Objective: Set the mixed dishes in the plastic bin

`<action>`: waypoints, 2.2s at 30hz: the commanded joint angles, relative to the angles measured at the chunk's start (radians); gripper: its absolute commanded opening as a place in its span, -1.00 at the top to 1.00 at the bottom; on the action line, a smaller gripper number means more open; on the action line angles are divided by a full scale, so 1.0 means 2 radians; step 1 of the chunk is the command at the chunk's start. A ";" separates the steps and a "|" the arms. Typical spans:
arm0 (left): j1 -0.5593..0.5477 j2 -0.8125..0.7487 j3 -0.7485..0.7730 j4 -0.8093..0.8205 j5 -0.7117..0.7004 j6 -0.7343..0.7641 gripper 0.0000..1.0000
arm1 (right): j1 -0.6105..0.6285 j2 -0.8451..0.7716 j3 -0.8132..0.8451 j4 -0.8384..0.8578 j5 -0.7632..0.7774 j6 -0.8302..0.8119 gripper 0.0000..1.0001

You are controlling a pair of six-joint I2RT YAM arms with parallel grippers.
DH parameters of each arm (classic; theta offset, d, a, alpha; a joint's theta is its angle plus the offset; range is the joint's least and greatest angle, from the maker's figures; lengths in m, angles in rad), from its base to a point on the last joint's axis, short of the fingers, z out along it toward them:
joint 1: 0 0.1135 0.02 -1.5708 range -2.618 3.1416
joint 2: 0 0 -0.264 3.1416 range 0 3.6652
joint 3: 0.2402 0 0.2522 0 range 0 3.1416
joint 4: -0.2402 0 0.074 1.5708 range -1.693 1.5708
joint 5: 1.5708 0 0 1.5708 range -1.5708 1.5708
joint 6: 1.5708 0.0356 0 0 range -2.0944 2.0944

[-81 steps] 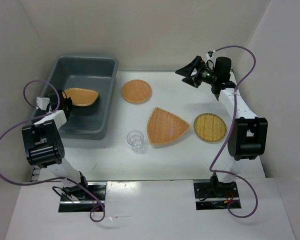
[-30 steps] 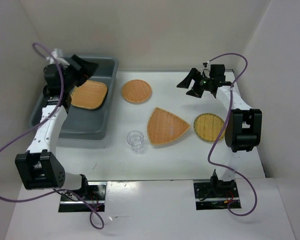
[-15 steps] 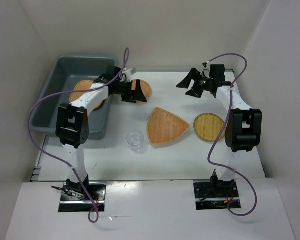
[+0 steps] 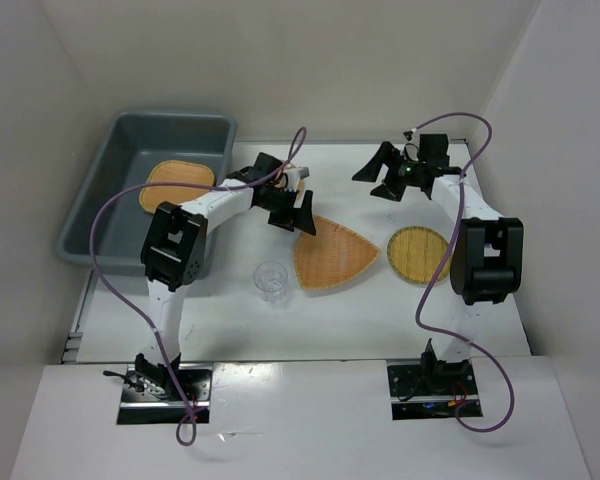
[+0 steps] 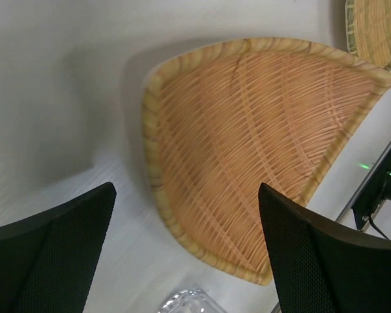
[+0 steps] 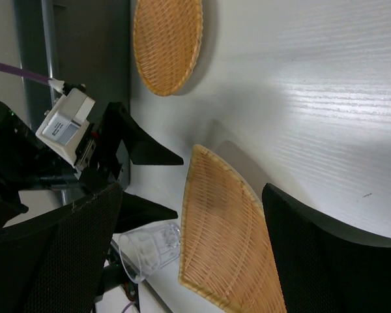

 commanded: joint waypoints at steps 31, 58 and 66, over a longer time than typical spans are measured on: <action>-0.005 0.080 -0.013 0.089 0.068 -0.059 0.24 | -0.007 -0.037 -0.018 0.018 -0.009 -0.006 -0.85; 0.039 -0.011 0.158 0.113 0.098 -0.194 1.00 | -0.094 -0.129 -0.048 0.086 -0.025 0.067 -0.99; 0.158 -0.080 0.149 0.156 0.070 -0.250 1.00 | -0.094 -0.139 -0.054 0.081 0.004 0.067 -0.99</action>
